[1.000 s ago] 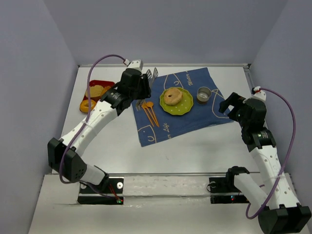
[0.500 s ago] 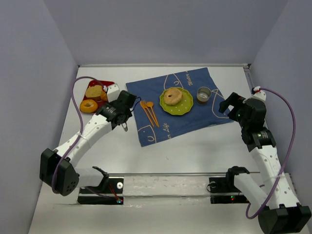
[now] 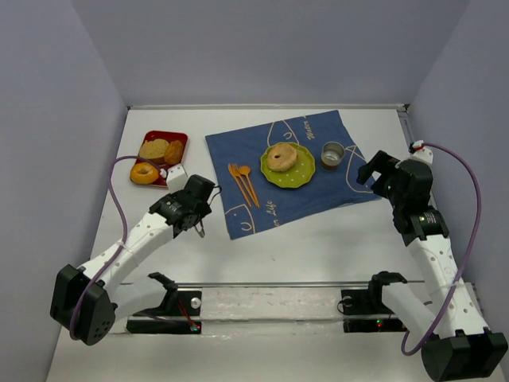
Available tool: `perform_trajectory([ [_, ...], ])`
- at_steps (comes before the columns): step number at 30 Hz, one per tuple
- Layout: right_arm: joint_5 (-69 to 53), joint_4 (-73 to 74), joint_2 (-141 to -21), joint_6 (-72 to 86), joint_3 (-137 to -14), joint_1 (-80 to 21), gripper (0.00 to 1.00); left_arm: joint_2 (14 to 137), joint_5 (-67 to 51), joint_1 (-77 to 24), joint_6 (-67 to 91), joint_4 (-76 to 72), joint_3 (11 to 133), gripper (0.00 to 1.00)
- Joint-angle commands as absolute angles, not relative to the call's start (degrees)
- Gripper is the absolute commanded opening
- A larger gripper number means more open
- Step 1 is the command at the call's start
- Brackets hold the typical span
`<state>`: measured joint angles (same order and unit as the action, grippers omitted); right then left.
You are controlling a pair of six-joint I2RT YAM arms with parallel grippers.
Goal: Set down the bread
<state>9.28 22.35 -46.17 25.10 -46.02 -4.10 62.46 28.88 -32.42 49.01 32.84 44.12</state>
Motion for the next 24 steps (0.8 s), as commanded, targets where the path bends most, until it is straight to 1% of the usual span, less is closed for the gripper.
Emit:
perform_trajectory([
  [1, 10.5, 20.9, -45.2, 25.0, -46.4, -4.0, 1.0, 60.9, 30.2, -32.8, 53.2, 30.5, 41.9, 0.57],
  [8, 10.2, 20.9, -45.7, 25.6, -46.5, -4.0, 1.0, 65.6, 28.6, -32.8, 58.4, 30.1, 37.2, 0.56],
  [10, 10.0, 20.9, -45.6, 25.8, -46.4, -4.0, 1.0, 66.6, 28.4, -32.8, 59.1, 29.8, 36.3, 0.61],
  [11, 10.0, 20.9, -45.5, 25.7, -46.3, -4.0, 1.0, 67.0, 27.7, -32.8, 58.8, 29.1, 35.7, 0.67],
  [13, 10.4, 20.9, -45.4, 25.7, -46.3, -4.0, 1.0, 67.1, 27.3, -32.8, 59.1, 28.7, 35.2, 0.72],
  [14, 10.5, 20.9, -45.4, 25.7, -46.3, -4.0, 1.0, 67.1, 27.1, -32.7, 59.1, 28.7, 35.2, 0.77],
  [15, 10.9, 20.9, -45.3, 25.7, -46.2, -4.0, 1.0, 66.9, 26.9, -32.8, 59.4, 29.0, 35.2, 0.88],
  [16, 10.9, 20.9, -45.2, 25.8, -46.2, -4.0, 1.0, 66.6, 27.0, -32.8, 59.8, 29.9, 35.4, 0.96],
  [17, 11.0, 20.9, -45.0, 25.8, -46.1, -4.0, 1.0, 66.4, 26.9, -32.8, 59.9, 30.4, 35.6, 0.99],
  [21, 11.1, 20.9, -44.5, 25.8, -46.1, -4.0, 1.0, 64.2, 27.4, -32.8, 59.9, 32.0, 37.2, 0.99],
  [24, 11.7, 21.0, -44.1, 25.8, -45.9, -4.0, 1.0, 61.8, 28.7, -32.8, 58.8, 34.4, 40.9, 0.99],
])
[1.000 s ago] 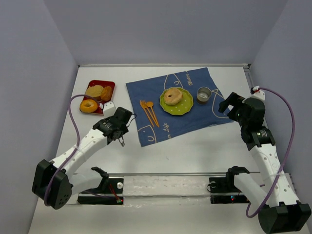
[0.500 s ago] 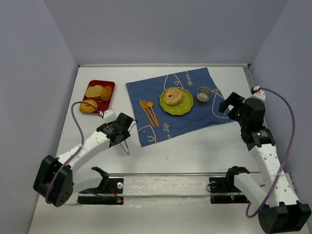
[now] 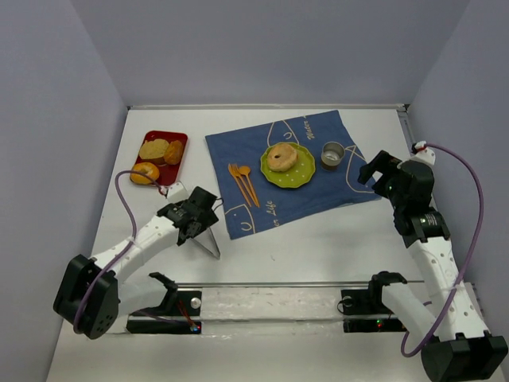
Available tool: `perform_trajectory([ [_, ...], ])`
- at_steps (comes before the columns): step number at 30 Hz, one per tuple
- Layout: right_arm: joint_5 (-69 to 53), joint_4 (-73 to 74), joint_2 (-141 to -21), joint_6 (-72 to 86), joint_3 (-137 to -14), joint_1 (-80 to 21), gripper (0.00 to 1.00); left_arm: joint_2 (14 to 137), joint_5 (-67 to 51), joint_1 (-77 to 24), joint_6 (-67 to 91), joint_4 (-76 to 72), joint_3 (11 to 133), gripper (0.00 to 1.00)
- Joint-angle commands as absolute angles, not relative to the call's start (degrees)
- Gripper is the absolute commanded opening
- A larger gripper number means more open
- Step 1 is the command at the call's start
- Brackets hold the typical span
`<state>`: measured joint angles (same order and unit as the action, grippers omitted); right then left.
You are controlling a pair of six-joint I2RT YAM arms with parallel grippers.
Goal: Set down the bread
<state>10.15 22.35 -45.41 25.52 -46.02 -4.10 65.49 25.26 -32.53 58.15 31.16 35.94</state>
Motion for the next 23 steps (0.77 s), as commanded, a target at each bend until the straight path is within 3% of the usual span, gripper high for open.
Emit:
perform_trajectory([
  [1, 11.8, 21.1, -44.0, 25.8, -46.0, -4.0, 1.0, 61.4, 29.3, -32.7, 57.8, 35.4, 44.3, 0.99],
  [7, 12.9, 21.5, -44.1, 26.5, -46.2, -4.0, 1.0, 56.0, 39.9, -32.9, 55.6, 39.9, 59.8, 0.99],
  [12, 13.7, 22.8, -44.4, 26.8, -47.1, -4.0, 1.0, 53.4, 38.5, -32.8, 46.6, 29.5, 63.6, 0.99],
  [23, 15.4, 23.6, -43.2, 27.2, -47.2, -4.0, 1.0, 53.7, 42.4, -32.9, 47.7, 33.5, 65.9, 0.99],
])
